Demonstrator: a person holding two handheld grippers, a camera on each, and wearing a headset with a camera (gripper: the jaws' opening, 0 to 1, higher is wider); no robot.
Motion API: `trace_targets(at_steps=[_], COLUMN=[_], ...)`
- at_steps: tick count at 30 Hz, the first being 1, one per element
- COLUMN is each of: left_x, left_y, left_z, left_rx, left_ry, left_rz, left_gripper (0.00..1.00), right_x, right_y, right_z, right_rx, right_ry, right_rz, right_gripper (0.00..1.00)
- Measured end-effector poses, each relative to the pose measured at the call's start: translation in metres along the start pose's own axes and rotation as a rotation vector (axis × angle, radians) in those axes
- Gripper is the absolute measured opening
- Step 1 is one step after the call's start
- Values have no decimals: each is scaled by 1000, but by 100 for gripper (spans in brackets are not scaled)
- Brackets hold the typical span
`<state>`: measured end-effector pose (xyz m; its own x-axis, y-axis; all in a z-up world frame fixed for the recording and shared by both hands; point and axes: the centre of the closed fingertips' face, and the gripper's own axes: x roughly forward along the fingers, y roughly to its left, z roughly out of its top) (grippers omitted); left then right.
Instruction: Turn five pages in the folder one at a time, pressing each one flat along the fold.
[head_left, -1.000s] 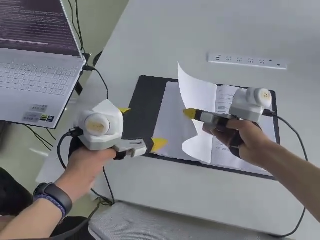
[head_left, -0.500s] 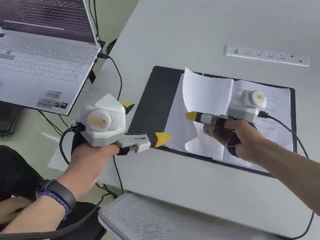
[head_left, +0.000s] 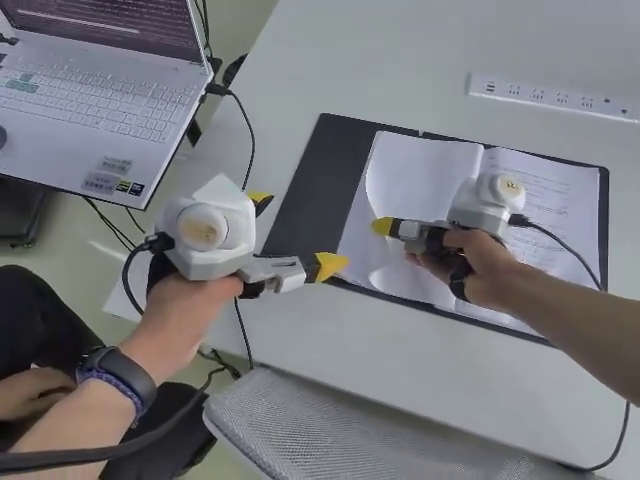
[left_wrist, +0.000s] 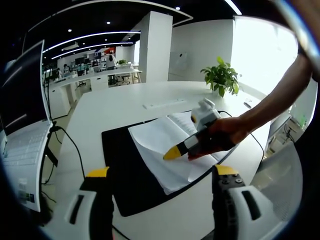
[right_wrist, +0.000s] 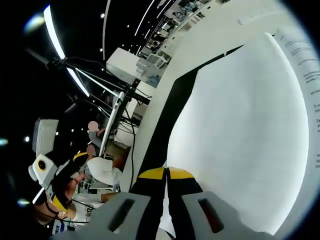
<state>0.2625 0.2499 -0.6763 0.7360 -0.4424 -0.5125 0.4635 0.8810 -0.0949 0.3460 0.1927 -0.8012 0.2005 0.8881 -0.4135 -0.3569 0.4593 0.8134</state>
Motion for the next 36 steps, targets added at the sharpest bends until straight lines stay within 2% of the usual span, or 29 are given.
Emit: trace_targets(at_steps=[5, 9, 18, 24, 30, 36], left_x=[1, 2, 3, 9, 16, 27], left_y=[-2, -2, 0, -9, -16, -28], left_z=[-3, -8, -7, -10, -11, -12], left_rx=[-3, -1, 0, 8, 7, 7], left_ry=[0, 12, 17, 32, 47, 57], left_rz=[-6, -10, -9, -26, -43, -80], left_gripper=[81, 81, 81, 81, 79, 77], right_x=[5, 7, 7, 8, 5, 5], right_y=[-7, -11, -12, -13, -10, -5], right_z=[-8, -10, -12, -12, -13, -13], right_rx=[8, 37, 51, 54, 55, 48], right_ry=[25, 15, 13, 10, -7, -3], right_rz=[-24, -36, -35, -30, -16, 11], right_gripper=[0, 0, 0, 0, 4, 10])
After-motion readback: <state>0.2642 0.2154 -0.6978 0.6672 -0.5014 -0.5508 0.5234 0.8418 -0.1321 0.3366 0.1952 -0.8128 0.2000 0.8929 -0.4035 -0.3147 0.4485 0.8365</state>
